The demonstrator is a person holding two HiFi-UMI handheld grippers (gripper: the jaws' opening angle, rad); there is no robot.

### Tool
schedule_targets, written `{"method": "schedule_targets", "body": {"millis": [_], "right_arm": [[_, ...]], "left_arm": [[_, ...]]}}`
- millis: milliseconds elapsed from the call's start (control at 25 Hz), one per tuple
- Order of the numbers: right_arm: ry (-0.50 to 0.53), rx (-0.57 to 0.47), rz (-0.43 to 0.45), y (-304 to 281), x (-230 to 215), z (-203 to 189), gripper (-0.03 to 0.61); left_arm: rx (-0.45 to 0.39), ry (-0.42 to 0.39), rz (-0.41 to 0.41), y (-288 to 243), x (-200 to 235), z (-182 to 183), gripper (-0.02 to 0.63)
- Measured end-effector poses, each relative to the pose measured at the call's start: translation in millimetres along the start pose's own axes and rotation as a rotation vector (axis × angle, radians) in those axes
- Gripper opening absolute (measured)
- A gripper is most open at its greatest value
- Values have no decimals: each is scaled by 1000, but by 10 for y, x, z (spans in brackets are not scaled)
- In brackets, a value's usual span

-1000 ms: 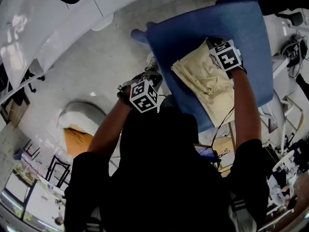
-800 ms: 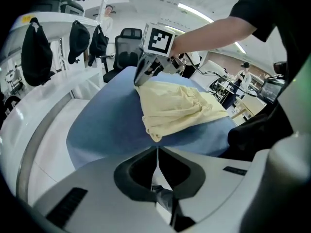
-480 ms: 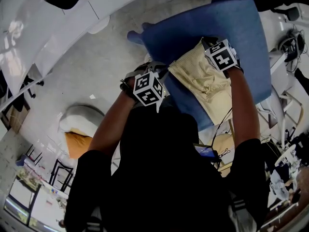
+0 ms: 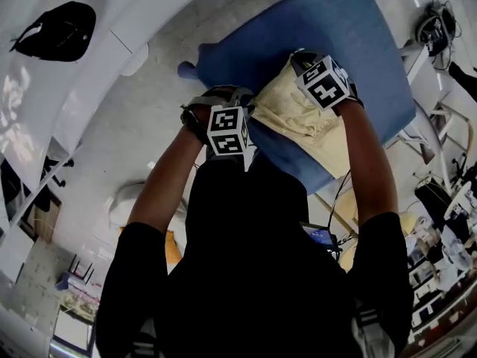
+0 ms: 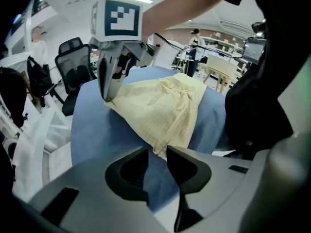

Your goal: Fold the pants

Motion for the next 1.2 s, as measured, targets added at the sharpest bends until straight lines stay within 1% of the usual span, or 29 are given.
{"method": "schedule_targets", "body": {"millis": [120, 280, 360, 440, 520, 600, 680, 840, 1040, 1160, 1200], "right_arm": [[-22, 9, -10, 25, -2, -8, 21], [-43, 9, -13, 23, -11, 2, 21], [-57, 6, -19, 45, -28, -7, 21], [-67, 4, -24, 69, -44, -24, 21], [-75, 5, -25, 84, -52, -44, 21], [-71, 14, -30, 74, -71, -65, 21], [-65, 25, -47, 52, -117, -76, 21], [-62, 38, -78, 43, -144, -54, 21], [-25, 63, -119, 100, -186, -23, 21], [-40, 55, -132, 114, -217, 8, 21], [-46, 50, -138, 121, -228, 12, 21]], "left_arm": [[2, -91, -68, -37, 4, 18, 130], [4, -155, -160, -83, -3, 8, 110], [7, -173, -192, -102, -15, 23, 89], [11, -182, -209, -107, -28, 50, 50], [16, -174, -216, -99, -42, 68, 38], [14, -136, -219, -80, -46, 72, 35], [5, -76, -207, -51, -20, 64, 34], [-16, 51, -150, 73, -20, 31, 34], [-41, 163, -68, 275, -78, -8, 30], [-38, 259, -61, 343, -212, -93, 29], [-28, 273, -62, 349, -282, -130, 26]]}}
Point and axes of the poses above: the fingertips, and each gripper's own axes: y backward along the fingers, x to its left, z out of its top, the point moved 1 cm from there along y, backward along the fingers, and after that the axes turned 8 degrees about z, right-handed, at the moved point
